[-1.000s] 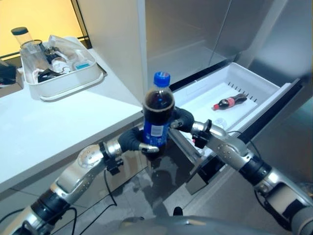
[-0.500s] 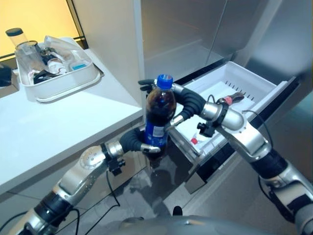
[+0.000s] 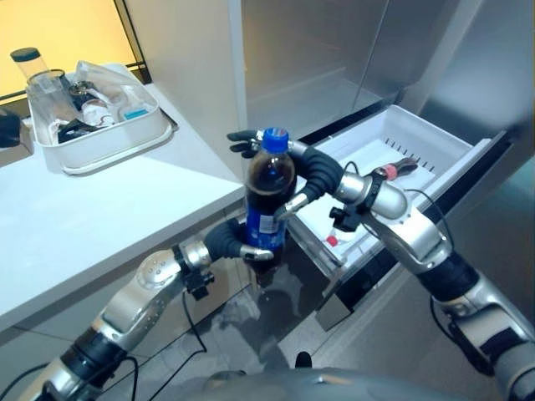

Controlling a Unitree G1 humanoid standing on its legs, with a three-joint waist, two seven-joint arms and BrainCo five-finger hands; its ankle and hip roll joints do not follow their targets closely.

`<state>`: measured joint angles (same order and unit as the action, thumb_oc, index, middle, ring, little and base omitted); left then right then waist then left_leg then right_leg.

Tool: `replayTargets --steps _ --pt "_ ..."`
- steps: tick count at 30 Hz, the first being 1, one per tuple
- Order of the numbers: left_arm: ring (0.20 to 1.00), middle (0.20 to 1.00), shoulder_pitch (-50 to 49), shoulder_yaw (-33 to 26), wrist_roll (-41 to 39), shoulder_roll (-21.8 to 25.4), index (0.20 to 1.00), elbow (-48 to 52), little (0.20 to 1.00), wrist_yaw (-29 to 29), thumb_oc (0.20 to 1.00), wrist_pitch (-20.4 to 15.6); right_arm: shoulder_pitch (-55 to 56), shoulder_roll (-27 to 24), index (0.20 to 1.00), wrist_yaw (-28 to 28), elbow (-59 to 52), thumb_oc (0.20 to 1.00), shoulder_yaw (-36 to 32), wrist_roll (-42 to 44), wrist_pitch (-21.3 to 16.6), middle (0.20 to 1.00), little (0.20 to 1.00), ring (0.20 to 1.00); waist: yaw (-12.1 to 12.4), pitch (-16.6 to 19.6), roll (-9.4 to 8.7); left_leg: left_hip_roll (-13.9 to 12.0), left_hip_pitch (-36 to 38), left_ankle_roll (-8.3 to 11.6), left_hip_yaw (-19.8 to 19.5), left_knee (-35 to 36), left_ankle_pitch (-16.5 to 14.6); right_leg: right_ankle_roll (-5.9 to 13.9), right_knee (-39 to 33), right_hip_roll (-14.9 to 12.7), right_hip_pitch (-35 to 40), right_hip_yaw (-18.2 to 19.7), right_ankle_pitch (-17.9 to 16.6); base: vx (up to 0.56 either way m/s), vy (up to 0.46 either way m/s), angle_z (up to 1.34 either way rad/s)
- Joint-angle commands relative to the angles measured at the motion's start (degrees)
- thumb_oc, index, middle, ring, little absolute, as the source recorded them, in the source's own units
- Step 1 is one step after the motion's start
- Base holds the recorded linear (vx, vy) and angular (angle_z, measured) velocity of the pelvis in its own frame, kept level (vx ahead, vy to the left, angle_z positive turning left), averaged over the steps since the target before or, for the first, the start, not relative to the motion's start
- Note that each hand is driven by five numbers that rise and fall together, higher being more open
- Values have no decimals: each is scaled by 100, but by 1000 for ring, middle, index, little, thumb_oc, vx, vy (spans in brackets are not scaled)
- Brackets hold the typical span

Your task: Take the drinks into the refrigerator

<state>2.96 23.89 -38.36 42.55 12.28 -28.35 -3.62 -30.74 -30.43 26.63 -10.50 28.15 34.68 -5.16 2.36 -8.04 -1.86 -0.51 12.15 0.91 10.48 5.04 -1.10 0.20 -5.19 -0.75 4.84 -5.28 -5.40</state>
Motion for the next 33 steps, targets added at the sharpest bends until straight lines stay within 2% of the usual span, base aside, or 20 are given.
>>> replayTargets --steps 1,4,5,7,10,16,27,28,29,33 --pt "200 200 616 -254 -128 -253 200 259 200 63 200 -504 -72 213 1000 371 -38 1000 473 762 221 1000 1000 1000 -7 115 -124 -47 -128 26 -450 -4 -240 603 365 -348 38 -188 120 0 0 0" --pt "200 200 604 -263 -84 -242 200 260 200 122 200 -474 50 284 1000 407 107 1000 675 1577 626 1000 1000 1000 3 118 -140 -48 -136 31 -456 -4 -238 596 365 -353 37 -195 118 0 0 0" --pt "200 200 620 -248 -83 -202 200 286 200 174 200 -472 71 302 1000 391 171 1000 853 2080 841 1000 1000 1000 21 121 -141 -61 -104 39 -459 -4 -295 608 350 -338 78 -207 159 0 0 0" --pt "200 200 630 -224 -103 -172 200 294 200 180 200 -474 44 267 1000 445 145 1000 963 2338 958 1000 1000 1000 34 110 -164 -46 -138 40 -452 -4 -226 595 366 -351 44 -206 115 0 0 0" --pt "200 200 705 -57 -150 35 200 313 200 179 200 -544 -270 -48 1000 485 77 1000 1436 2944 1138 1000 1000 1000 66 99 -173 -68 -106 51 -466 -4 -280 602 362 -335 84 -227 157 0 0 0" --pt "200 200 793 74 -290 304 200 333 200 184 200 -611 -603 -421 1000 463 -64 1000 1669 3016 1016 1000 1000 1000 65 86 -179 -75 -119 64 -468 -4 -263 608 374 -331 69 -227 153 -7 -3 1" --pt "200 200 897 132 -278 280 200 276 200 216 200 -628 -533 -286 1000 434 -27 1000 1610 2985 964 1000 1000 1000 58 78 -150 -76 -140 63 -474 -4 -246 612 370 -341 42 -236 134 0 0 0" --pt "200 200 900 132 -282 263 200 275 200 223 200 -627 -536 -235 442 435 -20 442 1590 2982 954 442 442 442 57 78 -147 -75 -141 62 -473 -4 -245 611 369 -340 42 -236 132 0 0 0" --pt "200 200 909 142 -287 240 200 267 200 234 200 -619 -528 -192 200 427 -11 200 1581 2968 942 200 200 200 59 72 -145 -73 -146 60 -476 -4 -241 611 368 -340 42 -236 130 0 0 0" --pt "200 200 922 143 -258 170 200 252 200 253 200 -590 -477 -55 200 433 -11 200 1542 2897 942 200 200 200 53 79 -135 -82 -144 61 -478 -4 -233 611 364 -348 43 -242 129 0 0 0"
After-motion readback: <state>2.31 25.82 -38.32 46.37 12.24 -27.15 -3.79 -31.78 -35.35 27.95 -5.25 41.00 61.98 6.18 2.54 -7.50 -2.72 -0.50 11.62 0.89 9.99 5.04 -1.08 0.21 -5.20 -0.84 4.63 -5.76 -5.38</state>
